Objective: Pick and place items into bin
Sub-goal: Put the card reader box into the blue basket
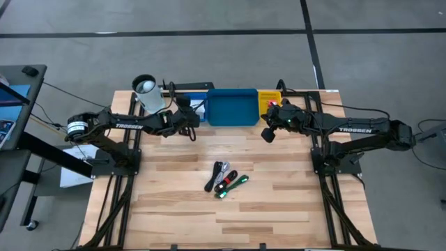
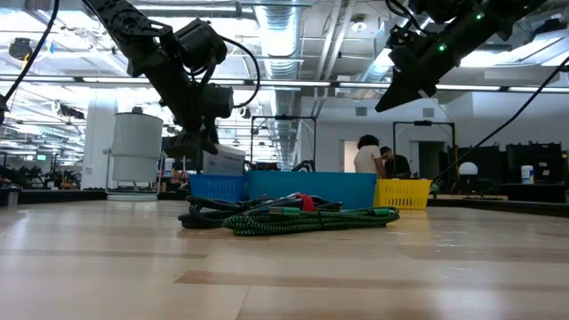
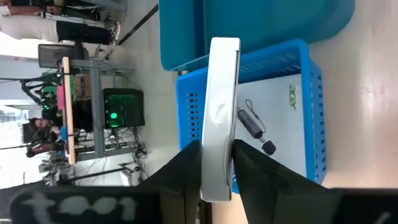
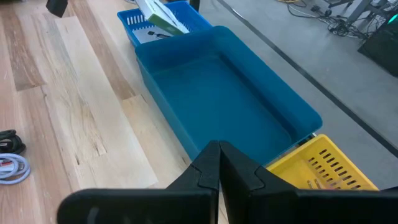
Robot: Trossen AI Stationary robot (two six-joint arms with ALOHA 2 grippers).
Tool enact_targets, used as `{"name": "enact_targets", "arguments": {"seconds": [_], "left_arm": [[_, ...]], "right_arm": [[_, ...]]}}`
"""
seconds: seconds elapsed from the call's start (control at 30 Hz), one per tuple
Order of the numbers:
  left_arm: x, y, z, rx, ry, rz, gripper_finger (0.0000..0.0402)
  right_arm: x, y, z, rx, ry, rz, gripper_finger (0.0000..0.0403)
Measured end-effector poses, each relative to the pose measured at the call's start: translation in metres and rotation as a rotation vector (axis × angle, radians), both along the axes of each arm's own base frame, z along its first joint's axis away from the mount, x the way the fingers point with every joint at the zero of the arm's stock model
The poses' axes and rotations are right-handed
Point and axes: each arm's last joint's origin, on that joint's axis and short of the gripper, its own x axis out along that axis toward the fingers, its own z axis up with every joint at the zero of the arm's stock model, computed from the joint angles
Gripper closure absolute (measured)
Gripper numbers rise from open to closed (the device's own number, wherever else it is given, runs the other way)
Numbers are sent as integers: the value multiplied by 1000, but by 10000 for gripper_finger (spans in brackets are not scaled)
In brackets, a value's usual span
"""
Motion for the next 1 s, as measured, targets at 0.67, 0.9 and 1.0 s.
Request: {"name": "enact_targets", "arguments": {"seconds": [0.67, 0.9, 1.0], "left_arm": [[-4, 10, 0, -8, -2, 32, 319], [-4, 9, -1, -26, -3, 1, 319], [-3, 9, -1, -35, -10, -3, 319]], "right_arm": [[0, 0, 0, 1, 4, 1, 403], [-1, 1, -1, 4, 16, 1, 403], [-1, 1, -1, 4, 16, 1, 403]]}}
